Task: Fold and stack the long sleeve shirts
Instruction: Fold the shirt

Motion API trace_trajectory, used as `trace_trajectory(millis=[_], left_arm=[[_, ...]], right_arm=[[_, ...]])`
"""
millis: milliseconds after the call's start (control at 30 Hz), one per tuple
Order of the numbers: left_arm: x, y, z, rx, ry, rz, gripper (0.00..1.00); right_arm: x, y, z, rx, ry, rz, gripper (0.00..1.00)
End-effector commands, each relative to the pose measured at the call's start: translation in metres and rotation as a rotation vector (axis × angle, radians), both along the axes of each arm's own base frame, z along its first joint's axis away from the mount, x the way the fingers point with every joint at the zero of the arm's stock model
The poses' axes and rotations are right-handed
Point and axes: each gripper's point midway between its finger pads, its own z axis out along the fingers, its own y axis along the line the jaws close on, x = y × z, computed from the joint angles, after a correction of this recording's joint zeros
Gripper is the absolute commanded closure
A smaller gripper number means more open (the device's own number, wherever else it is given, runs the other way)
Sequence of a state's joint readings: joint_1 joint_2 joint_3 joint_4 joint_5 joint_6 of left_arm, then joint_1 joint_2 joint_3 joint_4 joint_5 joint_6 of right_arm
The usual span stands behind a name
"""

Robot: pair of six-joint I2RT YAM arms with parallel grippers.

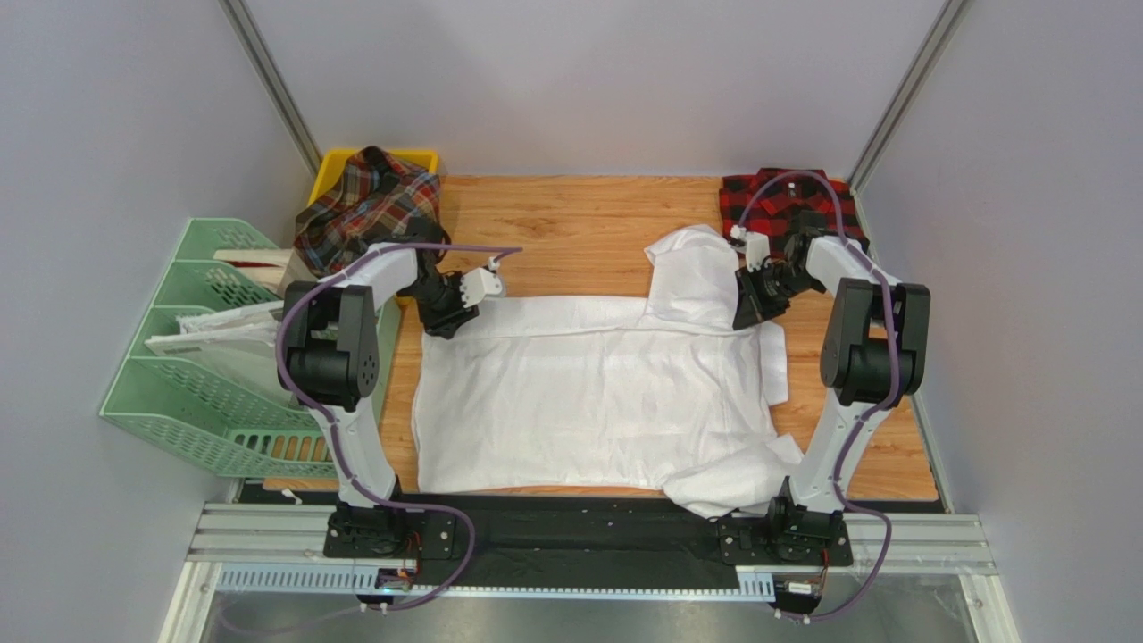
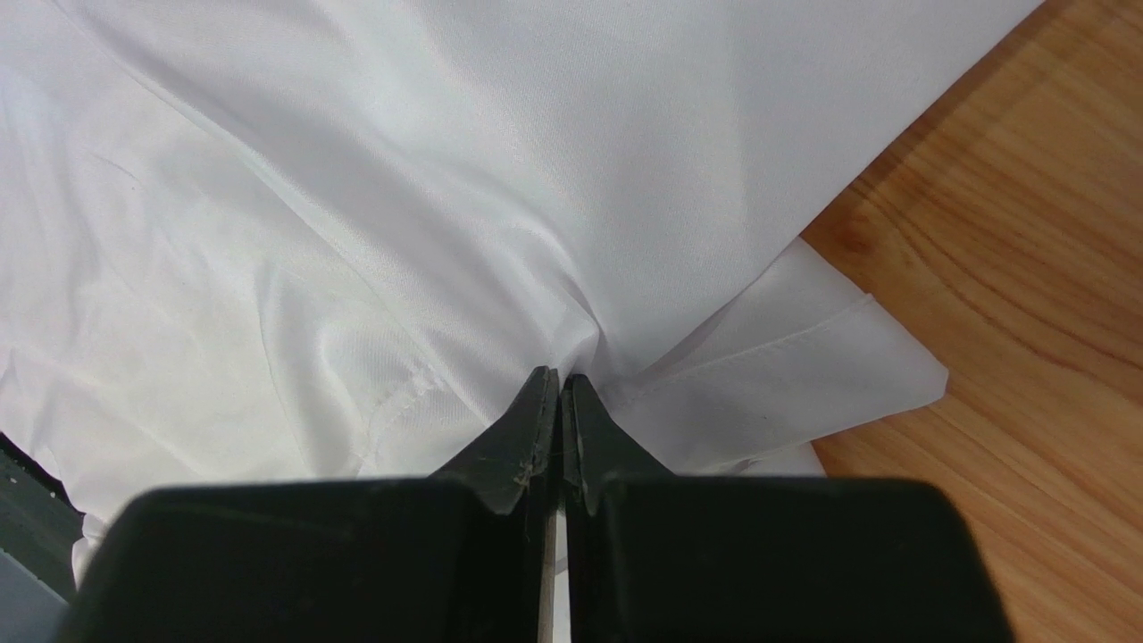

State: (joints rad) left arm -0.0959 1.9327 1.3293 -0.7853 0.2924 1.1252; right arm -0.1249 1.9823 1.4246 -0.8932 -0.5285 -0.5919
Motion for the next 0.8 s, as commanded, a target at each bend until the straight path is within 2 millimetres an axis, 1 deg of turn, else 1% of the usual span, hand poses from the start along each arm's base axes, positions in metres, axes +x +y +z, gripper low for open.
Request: trace_trajectory(millis=[0, 33, 67, 167, 233, 300, 467, 667, 767], left_arm=[[0.001, 0.001, 0.006, 0.01, 0.004, -0.041, 0.52], [-0.002, 0.0, 0.01, 0.005, 0.015, -0.044, 0.55], [0.0, -0.003, 0.02, -0.013, -0.003, -0.047, 0.56], [-0.004, -0.004, 0.034, -0.021, -0.021, -0.061, 0.58], [-0.01, -0.004, 0.037, -0.018, -0.005, -0.071, 0.58], [-0.01, -0.003, 0.038, -0.012, -0.007, -0.073, 0.57], [-0.012, -0.001, 0.025, -0.001, 0.033, -0.069, 0.54], [-0.006, 0.004, 0.005, 0.028, 0.049, -0.056, 0.52], [-0.005, 0.006, 0.0, 0.041, 0.056, -0.055, 0.63]], right_arm=[[0.016, -0.002, 0.008, -0.016, -0.045, 0.003, 0.97], [0.016, -0.002, 0.007, -0.017, -0.04, 0.003, 0.97], [0.015, -0.003, 0.007, -0.018, -0.039, 0.004, 0.97], [0.015, -0.003, 0.009, -0.019, -0.042, 0.007, 0.97], [0.017, -0.003, 0.01, -0.02, -0.045, 0.007, 0.97], [0.018, -0.003, 0.01, -0.018, -0.049, 0.006, 0.97], [0.019, -0.002, 0.009, -0.014, -0.043, 0.002, 0.97], [0.017, -0.002, 0.007, -0.013, -0.035, 0.004, 0.97], [0.016, -0.002, 0.006, -0.011, -0.031, 0.005, 0.97]])
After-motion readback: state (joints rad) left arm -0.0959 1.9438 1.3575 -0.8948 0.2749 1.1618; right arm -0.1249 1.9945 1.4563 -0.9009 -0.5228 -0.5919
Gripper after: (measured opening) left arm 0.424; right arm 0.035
